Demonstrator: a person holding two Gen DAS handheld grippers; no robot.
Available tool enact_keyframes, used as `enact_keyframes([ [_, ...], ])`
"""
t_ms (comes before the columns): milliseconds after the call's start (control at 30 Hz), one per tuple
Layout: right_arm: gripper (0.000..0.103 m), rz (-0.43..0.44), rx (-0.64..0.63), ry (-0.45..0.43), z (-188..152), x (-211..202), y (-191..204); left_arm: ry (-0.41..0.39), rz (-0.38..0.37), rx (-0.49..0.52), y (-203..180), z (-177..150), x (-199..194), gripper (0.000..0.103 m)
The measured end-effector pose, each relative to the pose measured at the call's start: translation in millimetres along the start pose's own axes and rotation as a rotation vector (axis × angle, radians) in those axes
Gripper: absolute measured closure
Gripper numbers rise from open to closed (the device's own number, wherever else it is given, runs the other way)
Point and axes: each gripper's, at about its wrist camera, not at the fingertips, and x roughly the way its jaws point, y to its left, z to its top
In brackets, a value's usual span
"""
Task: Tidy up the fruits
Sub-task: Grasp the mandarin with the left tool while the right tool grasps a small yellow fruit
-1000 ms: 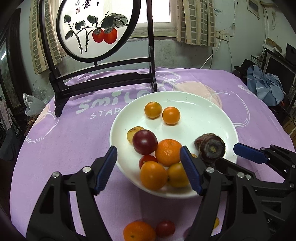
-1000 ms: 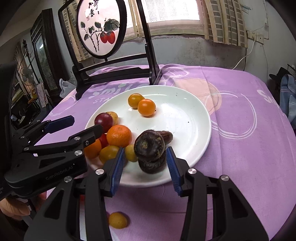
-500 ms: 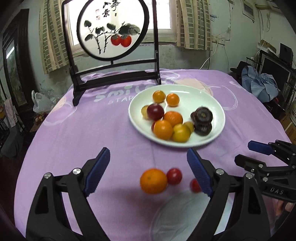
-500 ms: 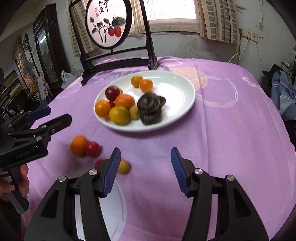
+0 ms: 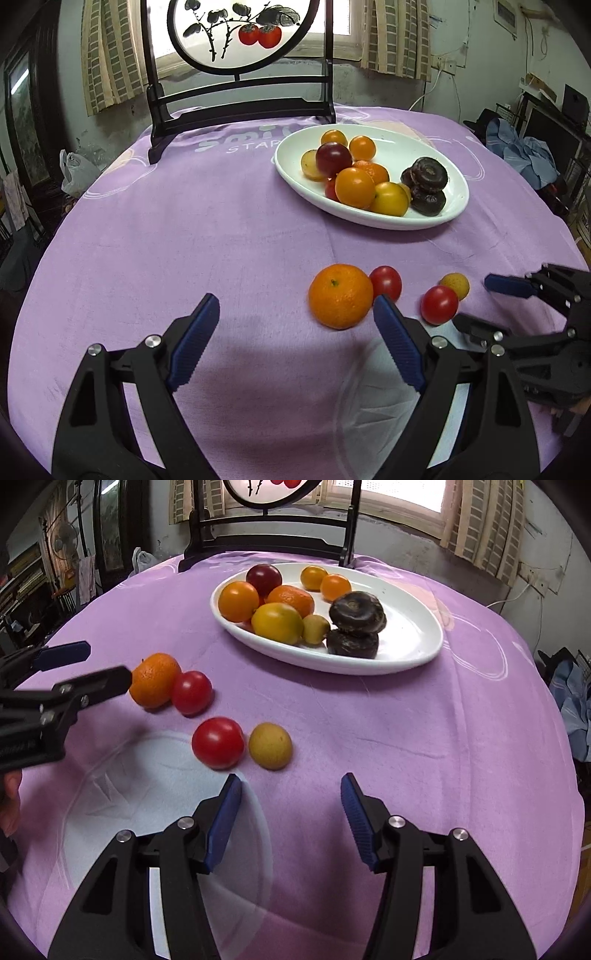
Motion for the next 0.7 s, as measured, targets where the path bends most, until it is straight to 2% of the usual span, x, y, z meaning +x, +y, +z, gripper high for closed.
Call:
enact_keyframes([
  [200, 0.049, 0.015, -0.007, -0.004, 12.6, 10.4, -2.1, 0.034, -0.010, 0.024, -4.4, -2.2, 8.2, 0.016],
  [300, 0.059, 0.068, -0.002, -0.015, 13.4, 12.7, -3.2, 0.047, -0.013, 0.033, -6.9, -3.8, 12.5, 0.016],
  [367, 0.075, 0.098, -0.003, -0.021, 11.9, 10.9, -1.7, 0.056, -0.012, 0.038, -8.2, -5.0, 15.9, 0.016],
  [400, 0.077, 0.090, -0.007, -0.022, 10.9, 9.1, -0.6, 0.059, -0.012, 0.040, -8.2, -5.9, 16.8, 0.016],
  [700, 0.077, 0.130, 0.075, -0.035, -3.9, -12.6, -11.8, 0.077, -0.019, 0.036, -9.8, -6.9, 31.0, 0.016],
])
